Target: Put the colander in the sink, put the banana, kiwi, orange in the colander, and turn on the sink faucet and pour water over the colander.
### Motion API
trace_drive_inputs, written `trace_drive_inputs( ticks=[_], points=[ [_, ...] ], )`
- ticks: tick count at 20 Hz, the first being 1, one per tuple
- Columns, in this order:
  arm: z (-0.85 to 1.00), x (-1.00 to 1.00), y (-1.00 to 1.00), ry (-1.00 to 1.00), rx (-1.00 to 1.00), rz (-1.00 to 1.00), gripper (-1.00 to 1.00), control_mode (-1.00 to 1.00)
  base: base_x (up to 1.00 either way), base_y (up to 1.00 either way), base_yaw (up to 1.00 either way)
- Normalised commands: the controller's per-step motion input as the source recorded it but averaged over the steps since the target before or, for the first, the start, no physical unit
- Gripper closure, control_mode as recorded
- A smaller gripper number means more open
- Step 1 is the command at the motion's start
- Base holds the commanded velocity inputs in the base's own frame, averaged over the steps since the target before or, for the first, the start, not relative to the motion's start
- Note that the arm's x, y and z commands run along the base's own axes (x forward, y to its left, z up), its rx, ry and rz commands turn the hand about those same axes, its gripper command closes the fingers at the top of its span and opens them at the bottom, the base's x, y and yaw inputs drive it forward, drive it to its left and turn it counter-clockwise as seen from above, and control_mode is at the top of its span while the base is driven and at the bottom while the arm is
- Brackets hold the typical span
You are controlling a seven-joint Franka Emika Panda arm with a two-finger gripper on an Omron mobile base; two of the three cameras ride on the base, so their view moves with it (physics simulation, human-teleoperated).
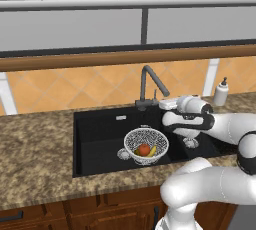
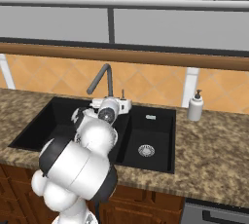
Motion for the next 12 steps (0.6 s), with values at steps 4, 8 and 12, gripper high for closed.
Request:
trace_drive_inputs(
  ticks=[4, 8, 12],
  points=[
    [-0.01, 0.11, -0.14, -0.08, 0.04, 0.01, -1.0, -1.0, 0.0, 0.0, 0.0],
    [0.0, 0.09, -0.25, -0.07, 0.06, 0.03, -1.0, -1.0, 0.0, 0.0, 0.0],
    [0.0, 0.02, -0.21, -0.07, 0.03, 0.05, -1.0, -1.0, 0.0, 0.0, 0.0]
  ],
)
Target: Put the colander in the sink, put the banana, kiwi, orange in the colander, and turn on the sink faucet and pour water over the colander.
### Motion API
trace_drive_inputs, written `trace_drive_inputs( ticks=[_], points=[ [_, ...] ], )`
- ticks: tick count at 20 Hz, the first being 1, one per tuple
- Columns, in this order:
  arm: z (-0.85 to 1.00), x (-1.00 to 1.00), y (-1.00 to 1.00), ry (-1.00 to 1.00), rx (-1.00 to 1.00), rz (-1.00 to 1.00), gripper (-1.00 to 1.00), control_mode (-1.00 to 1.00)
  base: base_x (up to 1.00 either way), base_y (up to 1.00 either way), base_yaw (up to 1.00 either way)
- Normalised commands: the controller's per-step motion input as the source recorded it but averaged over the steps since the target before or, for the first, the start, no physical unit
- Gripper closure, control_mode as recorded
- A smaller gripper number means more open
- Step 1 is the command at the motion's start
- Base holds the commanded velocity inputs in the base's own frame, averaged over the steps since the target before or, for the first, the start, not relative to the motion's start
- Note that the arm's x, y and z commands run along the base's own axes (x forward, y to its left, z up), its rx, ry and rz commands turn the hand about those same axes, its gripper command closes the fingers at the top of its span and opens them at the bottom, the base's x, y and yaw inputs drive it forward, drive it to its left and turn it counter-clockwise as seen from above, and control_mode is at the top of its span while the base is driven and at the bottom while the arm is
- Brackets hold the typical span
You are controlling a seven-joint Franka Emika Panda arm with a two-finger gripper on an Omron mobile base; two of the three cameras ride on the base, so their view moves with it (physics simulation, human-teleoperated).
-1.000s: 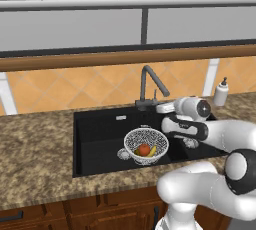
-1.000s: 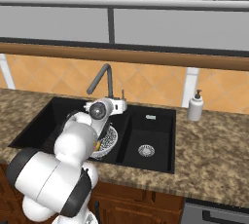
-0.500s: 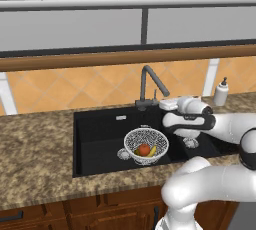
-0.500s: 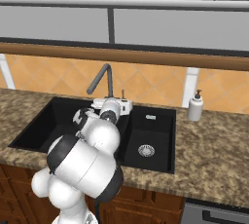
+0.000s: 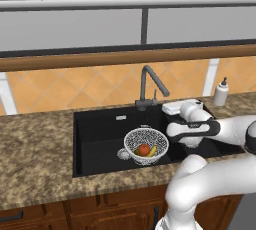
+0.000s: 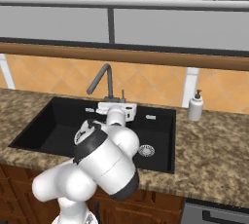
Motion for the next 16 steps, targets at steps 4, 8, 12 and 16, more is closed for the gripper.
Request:
trace_drive_inputs(
  ticks=[4, 8, 12, 16],
  points=[
    [0.0, 0.04, -0.01, -0.07, 0.0, 0.03, -1.0, -1.0, 0.0, 0.0, 0.0],
    [0.0, 0.06, 0.0, -0.03, 0.0, 0.02, -1.0, -1.0, 0.0, 0.0, 0.0],
    [0.0, 0.1, 0.0, -0.01, 0.0, 0.01, -1.0, -1.0, 0.0, 0.0, 0.0],
    [-0.01, 0.09, 0.0, 0.0, 0.0, 0.0, -1.0, -1.0, 0.0, 0.0, 0.0]
  ],
)
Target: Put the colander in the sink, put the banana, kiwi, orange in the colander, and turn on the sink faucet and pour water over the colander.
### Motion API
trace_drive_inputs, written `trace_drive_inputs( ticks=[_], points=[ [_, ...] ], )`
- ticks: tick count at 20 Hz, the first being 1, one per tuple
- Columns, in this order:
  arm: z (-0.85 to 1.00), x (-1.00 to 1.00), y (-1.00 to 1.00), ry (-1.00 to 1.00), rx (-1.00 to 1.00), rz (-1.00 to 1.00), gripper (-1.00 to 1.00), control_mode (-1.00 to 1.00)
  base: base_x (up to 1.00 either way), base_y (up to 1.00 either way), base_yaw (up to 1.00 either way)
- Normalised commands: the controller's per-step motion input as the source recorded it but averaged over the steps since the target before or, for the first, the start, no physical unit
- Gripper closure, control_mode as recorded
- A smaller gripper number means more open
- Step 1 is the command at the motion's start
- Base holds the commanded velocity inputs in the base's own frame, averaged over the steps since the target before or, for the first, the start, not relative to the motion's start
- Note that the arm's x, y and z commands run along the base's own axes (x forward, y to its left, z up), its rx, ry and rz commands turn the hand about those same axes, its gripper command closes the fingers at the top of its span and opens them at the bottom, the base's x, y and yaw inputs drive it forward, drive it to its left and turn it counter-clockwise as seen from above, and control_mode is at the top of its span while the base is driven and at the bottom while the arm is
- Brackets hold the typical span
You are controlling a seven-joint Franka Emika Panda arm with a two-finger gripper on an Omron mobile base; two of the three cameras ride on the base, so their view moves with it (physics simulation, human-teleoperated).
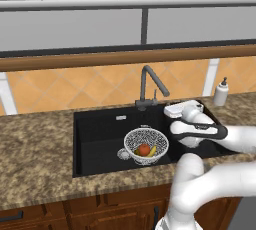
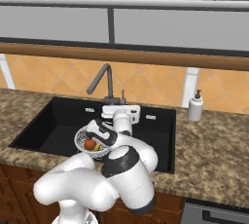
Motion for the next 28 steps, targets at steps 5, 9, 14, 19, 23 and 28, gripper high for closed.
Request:
trace_drive_inputs(
  ticks=[5, 9, 14, 19, 23, 28],
  points=[
    [0.0, 0.43, 0.0, 0.0, 0.0, 0.0, -1.0, -1.0, 0.0, 0.0, 0.0],
    [-0.07, 0.48, 0.07, -0.01, 0.0, 0.0, -1.0, -1.0, 0.0, 0.0, 0.0],
    [-0.15, 0.27, 0.17, 0.0, 0.0, 0.0, -1.0, -1.0, 0.0, 0.0, 0.0],
    [-0.11, 0.17, 0.13, 0.0, 0.0, 0.0, -1.0, -1.0, 0.0, 0.0, 0.0],
    [-0.1, 0.13, 0.0, 0.0, 0.0, 0.0, -1.0, -1.0, 0.0, 0.0, 0.0],
    [-0.03, 0.13, 0.0, 0.0, 0.0, 0.0, -1.0, -1.0, 0.0, 0.0, 0.0]
  ],
)
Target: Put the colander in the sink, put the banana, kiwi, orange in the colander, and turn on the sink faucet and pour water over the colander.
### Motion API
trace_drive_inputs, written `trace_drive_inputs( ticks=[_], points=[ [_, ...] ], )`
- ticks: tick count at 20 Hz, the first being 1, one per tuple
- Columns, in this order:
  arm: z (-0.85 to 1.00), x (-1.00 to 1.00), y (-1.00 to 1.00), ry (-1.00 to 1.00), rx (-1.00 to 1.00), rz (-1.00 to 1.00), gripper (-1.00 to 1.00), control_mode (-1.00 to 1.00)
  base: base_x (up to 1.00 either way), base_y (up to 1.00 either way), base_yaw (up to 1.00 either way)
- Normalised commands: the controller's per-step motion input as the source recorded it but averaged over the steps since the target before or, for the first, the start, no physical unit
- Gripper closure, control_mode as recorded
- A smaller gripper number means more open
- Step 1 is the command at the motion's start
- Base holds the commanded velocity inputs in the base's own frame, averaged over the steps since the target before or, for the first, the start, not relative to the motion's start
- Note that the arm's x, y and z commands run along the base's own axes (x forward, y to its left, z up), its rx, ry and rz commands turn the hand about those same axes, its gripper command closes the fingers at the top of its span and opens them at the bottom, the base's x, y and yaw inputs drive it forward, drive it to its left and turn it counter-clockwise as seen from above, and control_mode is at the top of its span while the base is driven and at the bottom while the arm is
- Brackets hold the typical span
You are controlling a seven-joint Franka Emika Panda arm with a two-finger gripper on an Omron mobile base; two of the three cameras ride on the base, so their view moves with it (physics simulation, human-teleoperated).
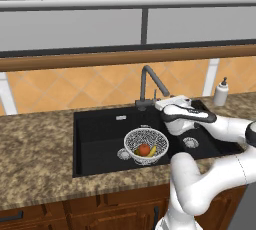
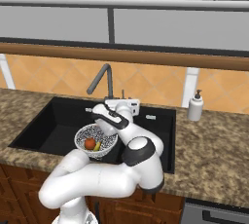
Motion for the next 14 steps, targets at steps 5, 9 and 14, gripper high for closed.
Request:
trace_drive_inputs(
  ticks=[5, 9, 14],
  points=[
    [-0.03, 0.24, 0.0, 0.0, 0.0, 0.0, -1.0, -1.0, 0.0, 0.0, 0.0],
    [-0.04, 0.29, 0.09, 0.0, 0.0, 0.0, -1.0, -1.0, 0.0, 0.0, 0.0],
    [-0.07, 0.27, 0.13, 0.0, 0.0, 0.0, -1.0, -1.0, 0.0, 0.0, 0.0]
  ],
)
